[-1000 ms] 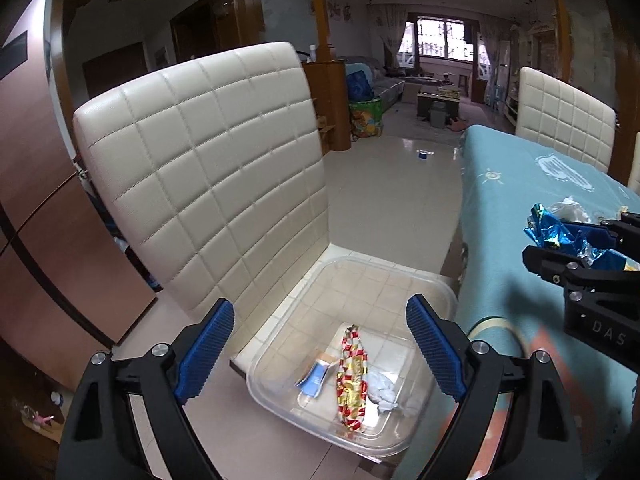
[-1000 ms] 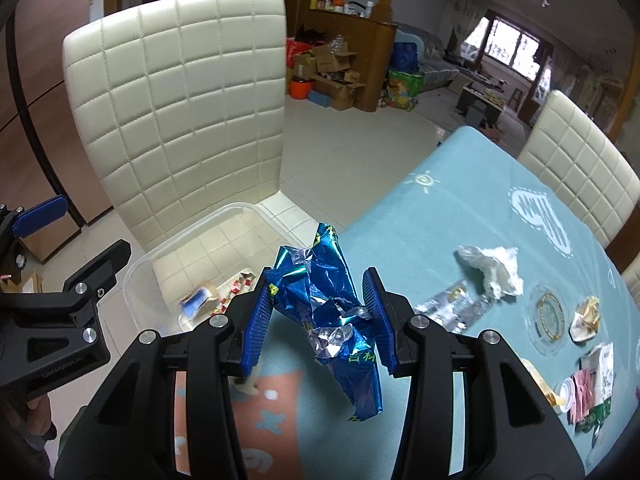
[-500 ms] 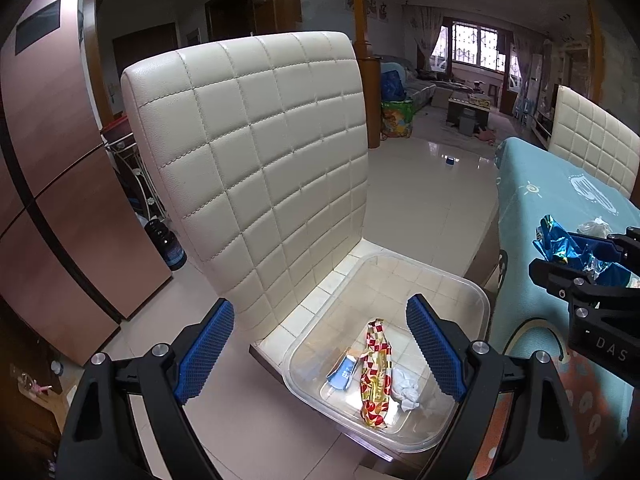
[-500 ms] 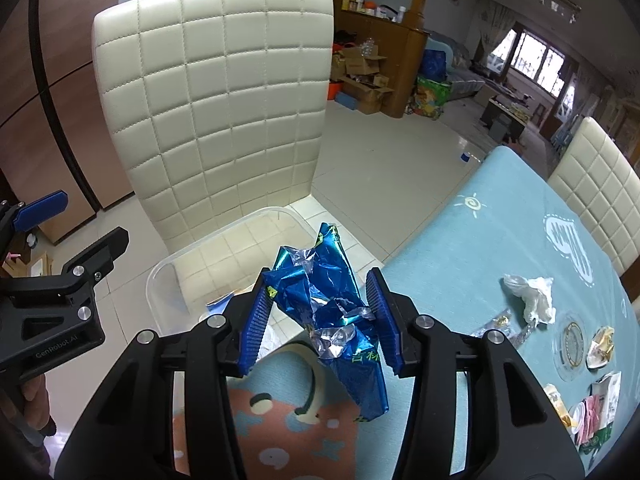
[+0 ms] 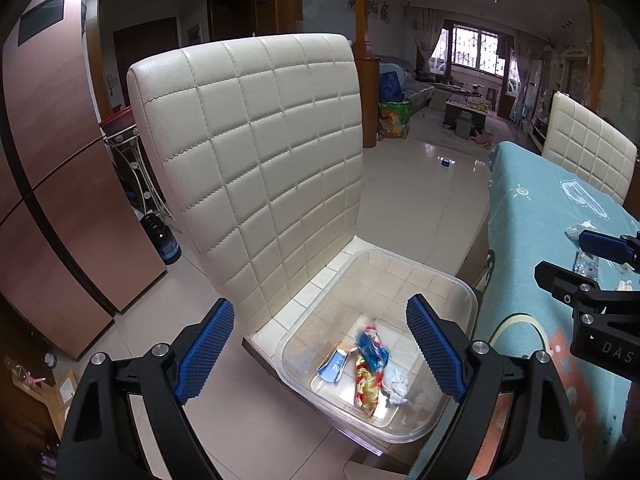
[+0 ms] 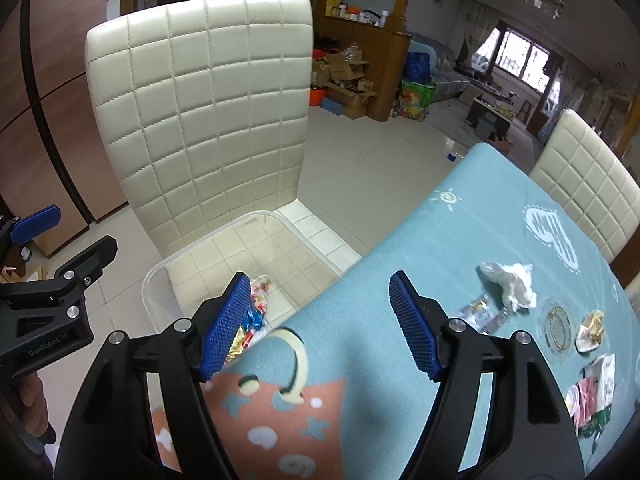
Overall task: Collect trash
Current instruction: 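Carry both items to the clear bin and release them from both tools, then move both open tools back over the table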
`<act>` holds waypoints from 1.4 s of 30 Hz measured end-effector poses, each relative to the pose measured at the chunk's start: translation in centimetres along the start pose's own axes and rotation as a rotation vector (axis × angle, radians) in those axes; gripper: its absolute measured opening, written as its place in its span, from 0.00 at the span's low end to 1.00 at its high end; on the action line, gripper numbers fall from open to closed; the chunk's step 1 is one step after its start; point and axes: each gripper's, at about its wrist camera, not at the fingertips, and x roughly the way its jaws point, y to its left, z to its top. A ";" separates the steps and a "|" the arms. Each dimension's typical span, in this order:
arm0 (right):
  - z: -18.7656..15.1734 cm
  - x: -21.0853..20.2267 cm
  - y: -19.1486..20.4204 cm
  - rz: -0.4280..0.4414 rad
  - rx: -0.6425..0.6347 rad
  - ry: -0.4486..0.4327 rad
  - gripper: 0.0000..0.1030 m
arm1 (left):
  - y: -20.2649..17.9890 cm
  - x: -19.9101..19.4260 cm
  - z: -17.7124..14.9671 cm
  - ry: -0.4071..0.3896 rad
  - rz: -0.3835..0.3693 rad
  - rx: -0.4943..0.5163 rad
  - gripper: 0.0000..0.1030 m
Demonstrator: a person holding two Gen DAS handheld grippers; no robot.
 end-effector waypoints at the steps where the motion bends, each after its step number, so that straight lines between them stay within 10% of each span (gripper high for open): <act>1: -0.2 -0.3 -0.2 -0.003 0.004 -0.001 0.70 | -0.3 -0.3 0.0 0.001 -0.004 0.007 0.83; 19: -8.1 -7.7 -12.1 -0.167 0.212 -0.022 0.70 | -13.1 -6.2 -0.8 -0.029 -0.223 0.227 0.83; 42: -21.2 -11.2 -31.5 -0.314 0.473 0.076 0.70 | -34.6 -7.2 -6.0 0.171 -0.440 0.476 0.83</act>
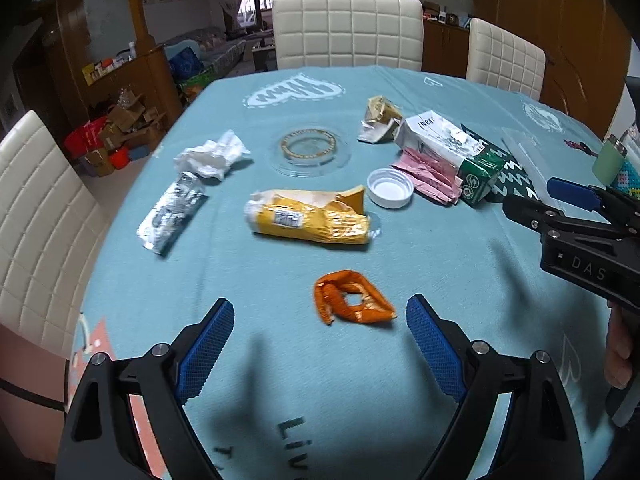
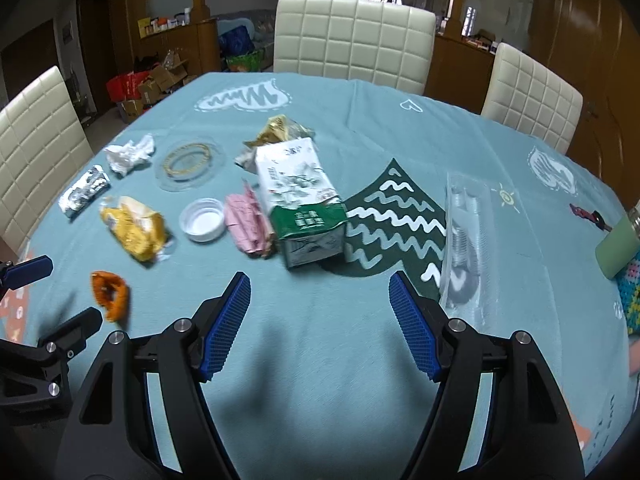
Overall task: Collect trash
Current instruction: 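Move both open tools back over the table, then grasp the orange wrapper with the left tool while the right tool grasps the green-white box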
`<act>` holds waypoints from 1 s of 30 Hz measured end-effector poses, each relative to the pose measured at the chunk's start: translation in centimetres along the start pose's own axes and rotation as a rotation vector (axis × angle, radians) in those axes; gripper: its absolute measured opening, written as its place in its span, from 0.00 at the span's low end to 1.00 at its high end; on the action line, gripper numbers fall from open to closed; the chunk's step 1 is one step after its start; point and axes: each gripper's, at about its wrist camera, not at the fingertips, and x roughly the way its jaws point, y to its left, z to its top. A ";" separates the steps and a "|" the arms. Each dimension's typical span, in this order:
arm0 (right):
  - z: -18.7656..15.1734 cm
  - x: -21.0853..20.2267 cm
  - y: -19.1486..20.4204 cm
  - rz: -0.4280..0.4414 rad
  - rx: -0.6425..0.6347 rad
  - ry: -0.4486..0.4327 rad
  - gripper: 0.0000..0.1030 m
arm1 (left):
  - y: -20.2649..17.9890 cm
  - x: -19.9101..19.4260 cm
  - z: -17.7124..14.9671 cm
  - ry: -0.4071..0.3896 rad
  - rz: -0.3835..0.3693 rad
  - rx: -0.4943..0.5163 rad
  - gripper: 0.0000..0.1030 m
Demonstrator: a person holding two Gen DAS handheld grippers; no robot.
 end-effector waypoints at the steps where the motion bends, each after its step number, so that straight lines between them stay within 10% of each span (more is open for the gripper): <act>1: 0.2 0.4 0.0 0.001 -0.003 0.003 0.70 | -0.3 0.3 0.1 0.006 0.001 0.002 0.83; 7: 1.4 3.0 -0.4 0.029 -0.027 0.029 0.70 | -1.2 1.4 0.5 0.016 0.026 0.017 0.81; 17: 2.4 5.4 -0.4 0.067 -0.013 0.059 0.51 | -1.3 2.3 1.0 0.046 0.022 0.049 0.29; 30: 1.1 -0.6 0.3 -0.016 -0.031 -0.083 0.49 | -0.4 -0.4 1.0 -0.027 0.013 0.026 0.25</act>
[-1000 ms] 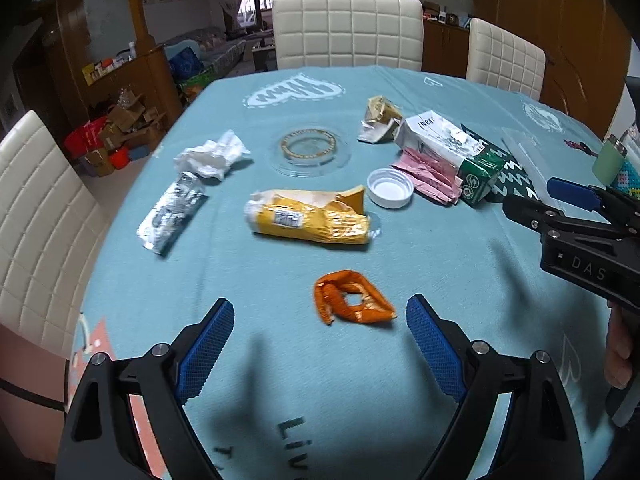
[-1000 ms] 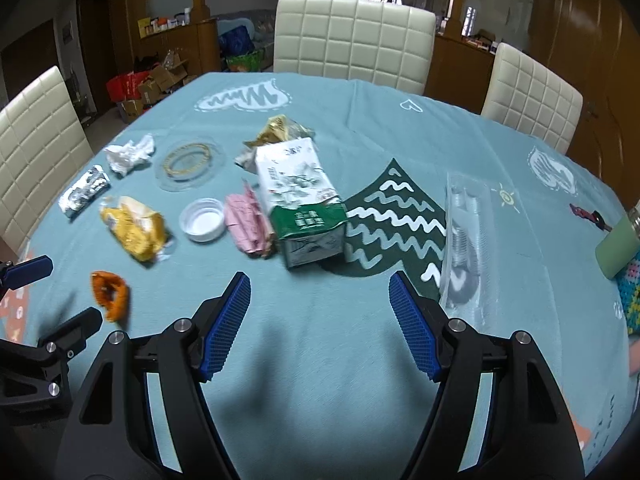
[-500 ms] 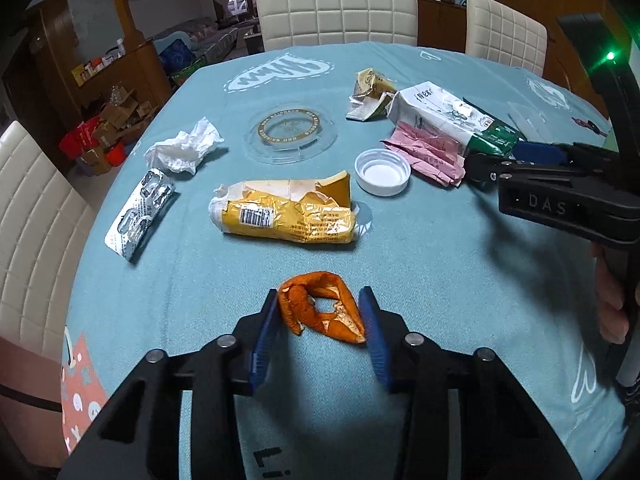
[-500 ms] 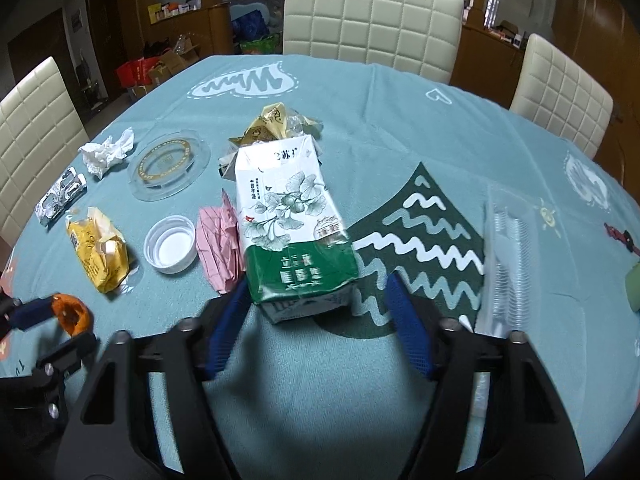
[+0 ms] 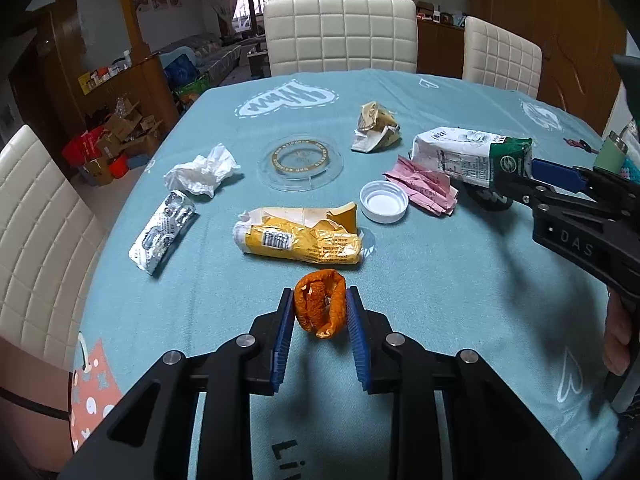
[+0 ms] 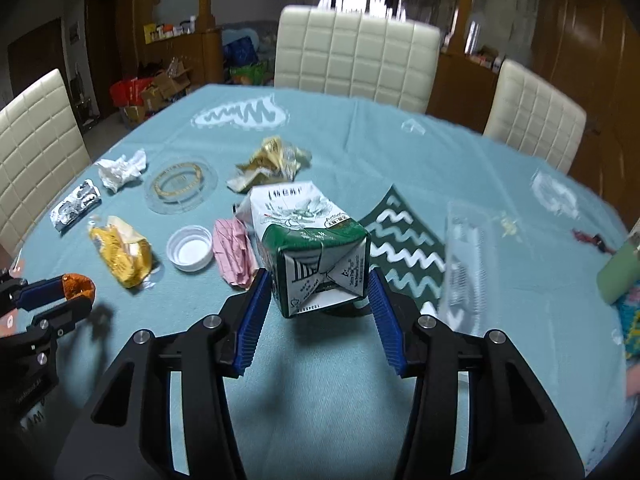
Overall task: Collect trash
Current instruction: 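Grasp the orange wrapper with the left tool while the right tool grasps the green-white box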
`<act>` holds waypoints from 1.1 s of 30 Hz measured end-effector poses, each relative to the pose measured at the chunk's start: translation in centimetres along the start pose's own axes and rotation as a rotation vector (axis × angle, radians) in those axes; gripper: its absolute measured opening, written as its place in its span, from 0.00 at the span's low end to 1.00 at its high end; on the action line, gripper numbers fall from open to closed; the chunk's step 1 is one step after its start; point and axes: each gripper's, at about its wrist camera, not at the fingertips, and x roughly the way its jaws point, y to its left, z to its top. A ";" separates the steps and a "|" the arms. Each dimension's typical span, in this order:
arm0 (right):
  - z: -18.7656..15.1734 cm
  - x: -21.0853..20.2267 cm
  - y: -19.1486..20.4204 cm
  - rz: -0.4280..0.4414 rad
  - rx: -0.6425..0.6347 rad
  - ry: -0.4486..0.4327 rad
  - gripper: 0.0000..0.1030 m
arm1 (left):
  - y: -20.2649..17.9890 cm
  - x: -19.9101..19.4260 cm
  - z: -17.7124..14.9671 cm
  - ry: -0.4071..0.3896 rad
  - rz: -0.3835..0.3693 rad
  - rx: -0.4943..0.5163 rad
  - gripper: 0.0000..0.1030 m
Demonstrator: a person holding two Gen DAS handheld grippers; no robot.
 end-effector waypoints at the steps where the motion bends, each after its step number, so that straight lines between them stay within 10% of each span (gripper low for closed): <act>1: 0.0 -0.6 0.1 -0.010 -0.005 -0.018 0.49 | 0.1 -0.3 0.0 -0.005 0.000 -0.001 0.25; 9: 0.1 -4.9 1.4 -0.025 -0.019 -0.119 0.48 | 1.0 -2.8 -0.4 -0.062 0.002 -0.019 0.25; 10: 0.1 -5.3 1.7 -0.022 -0.023 -0.129 0.11 | 1.3 -3.1 -0.5 -0.070 0.003 -0.023 0.25; 12: 0.3 -5.8 2.3 -0.012 -0.030 -0.123 0.08 | 1.8 -3.5 -0.6 -0.079 0.006 -0.032 0.25; 23: 0.8 -8.6 6.2 0.073 -0.068 -0.186 0.00 | 5.6 -5.3 -2.2 -0.116 0.018 -0.096 0.25; 33: -0.6 -5.1 3.9 0.075 -0.009 -0.025 0.05 | 5.4 -4.2 -2.7 -0.088 -0.006 -0.078 0.27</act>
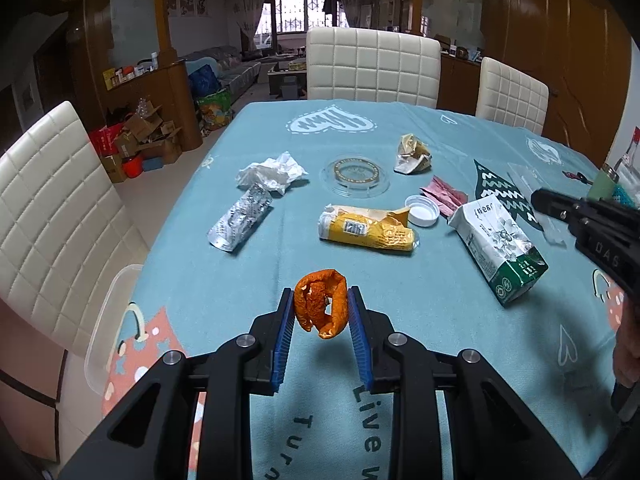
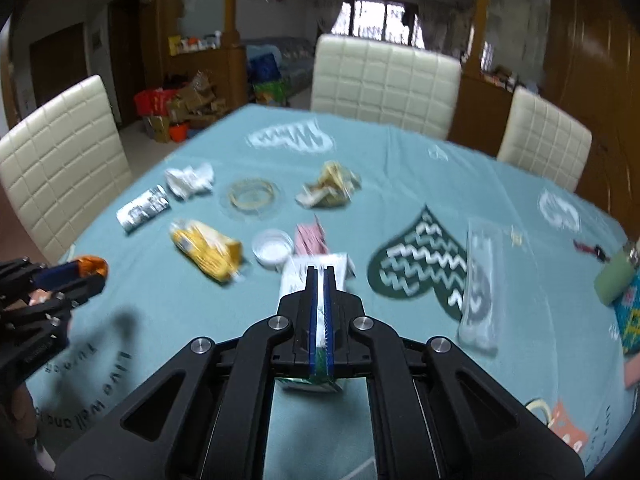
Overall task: Collect trash
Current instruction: 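Carry the orange wrapper and green-white box to the clear bin and release both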
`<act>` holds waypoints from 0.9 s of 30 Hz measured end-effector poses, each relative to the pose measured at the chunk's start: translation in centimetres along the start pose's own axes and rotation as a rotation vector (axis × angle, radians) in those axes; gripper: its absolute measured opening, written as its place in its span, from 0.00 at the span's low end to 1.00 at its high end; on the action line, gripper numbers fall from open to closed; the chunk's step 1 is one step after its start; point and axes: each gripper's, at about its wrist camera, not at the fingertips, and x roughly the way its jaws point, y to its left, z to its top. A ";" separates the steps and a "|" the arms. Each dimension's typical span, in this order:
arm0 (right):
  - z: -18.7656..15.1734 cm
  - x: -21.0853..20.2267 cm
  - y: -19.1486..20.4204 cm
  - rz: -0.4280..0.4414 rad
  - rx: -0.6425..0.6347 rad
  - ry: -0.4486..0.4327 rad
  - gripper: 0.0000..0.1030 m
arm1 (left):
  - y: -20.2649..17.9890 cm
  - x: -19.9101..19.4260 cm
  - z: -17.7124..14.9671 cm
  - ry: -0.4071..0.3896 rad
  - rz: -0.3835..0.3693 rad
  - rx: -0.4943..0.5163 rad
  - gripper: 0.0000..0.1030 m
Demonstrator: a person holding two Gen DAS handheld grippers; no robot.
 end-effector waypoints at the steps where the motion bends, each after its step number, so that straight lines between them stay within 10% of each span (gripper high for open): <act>1: -0.4 0.5 -0.2 0.001 0.004 0.016 0.05 | -0.2 0.2 0.0 0.003 -0.003 0.004 0.27; 11: -2.1 2.8 -1.0 0.077 0.034 0.042 0.19 | -1.2 2.2 0.4 0.042 -0.011 0.023 0.27; 13: -2.2 2.8 -1.3 0.072 0.051 0.022 0.82 | -1.1 2.4 0.4 0.047 -0.008 0.023 0.27; 14: -2.3 2.3 -1.4 0.058 0.061 -0.022 0.89 | -1.1 2.5 0.4 0.048 -0.008 0.023 0.27; 23: -2.8 3.7 -0.4 0.024 0.033 0.027 0.77 | -1.0 3.0 0.3 0.055 -0.005 0.019 0.27; 25: -3.1 4.5 -0.3 0.011 0.030 0.067 0.50 | -0.9 3.1 0.3 0.058 -0.002 0.021 0.27; 27: -3.2 4.9 -0.1 -0.005 0.021 0.089 0.50 | -0.7 3.0 0.3 0.053 0.001 0.017 0.25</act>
